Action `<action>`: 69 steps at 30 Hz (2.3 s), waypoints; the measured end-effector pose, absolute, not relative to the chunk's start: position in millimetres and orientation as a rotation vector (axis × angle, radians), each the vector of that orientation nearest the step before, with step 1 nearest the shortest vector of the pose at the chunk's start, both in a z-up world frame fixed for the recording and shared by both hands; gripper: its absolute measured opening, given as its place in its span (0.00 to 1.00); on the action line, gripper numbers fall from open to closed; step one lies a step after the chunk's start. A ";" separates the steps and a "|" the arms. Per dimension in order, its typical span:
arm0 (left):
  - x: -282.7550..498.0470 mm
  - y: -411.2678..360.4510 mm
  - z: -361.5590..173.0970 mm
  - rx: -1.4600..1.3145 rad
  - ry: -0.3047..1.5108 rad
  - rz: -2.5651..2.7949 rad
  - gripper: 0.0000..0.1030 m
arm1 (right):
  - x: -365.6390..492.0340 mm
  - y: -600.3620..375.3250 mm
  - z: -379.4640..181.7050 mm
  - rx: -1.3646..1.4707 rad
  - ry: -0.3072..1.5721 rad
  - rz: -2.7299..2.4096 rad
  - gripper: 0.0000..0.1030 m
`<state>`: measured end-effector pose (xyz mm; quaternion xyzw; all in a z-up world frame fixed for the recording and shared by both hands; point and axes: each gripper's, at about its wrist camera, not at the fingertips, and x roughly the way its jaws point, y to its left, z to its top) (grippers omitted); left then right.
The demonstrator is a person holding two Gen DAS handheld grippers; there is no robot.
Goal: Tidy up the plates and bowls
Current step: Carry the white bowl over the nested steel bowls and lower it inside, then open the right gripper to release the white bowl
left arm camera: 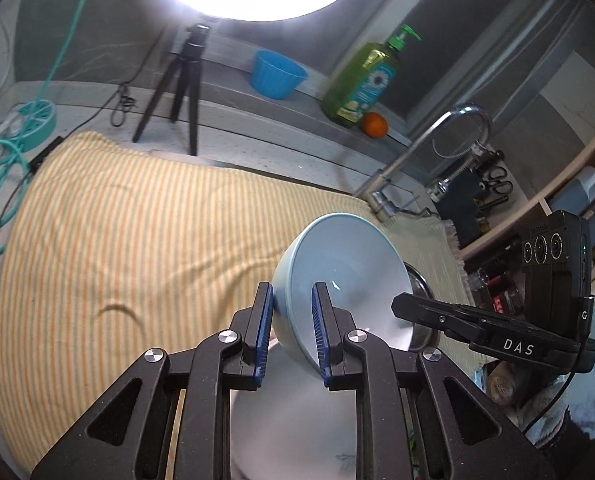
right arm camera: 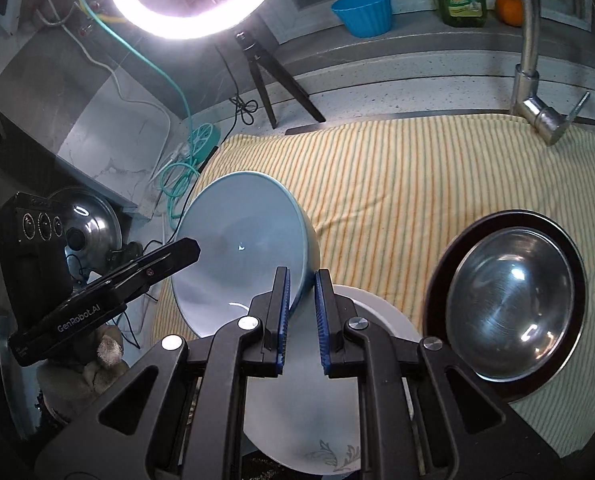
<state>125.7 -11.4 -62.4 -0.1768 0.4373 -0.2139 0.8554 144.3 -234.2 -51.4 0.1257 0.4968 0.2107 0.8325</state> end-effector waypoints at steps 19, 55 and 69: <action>141.2 -127.8 -69.7 -0.286 0.982 -0.621 0.17 | 123.2 -353.6 -50.3 0.352 1.013 0.254 0.12; 154.7 -178.7 -102.0 -0.181 1.087 -0.604 0.17 | 133.8 -395.7 -96.3 0.367 1.106 0.206 0.12; 154.1 -180.3 -100.5 -0.151 1.072 -0.596 0.20 | 133.3 -391.0 -95.3 0.331 1.105 0.203 0.15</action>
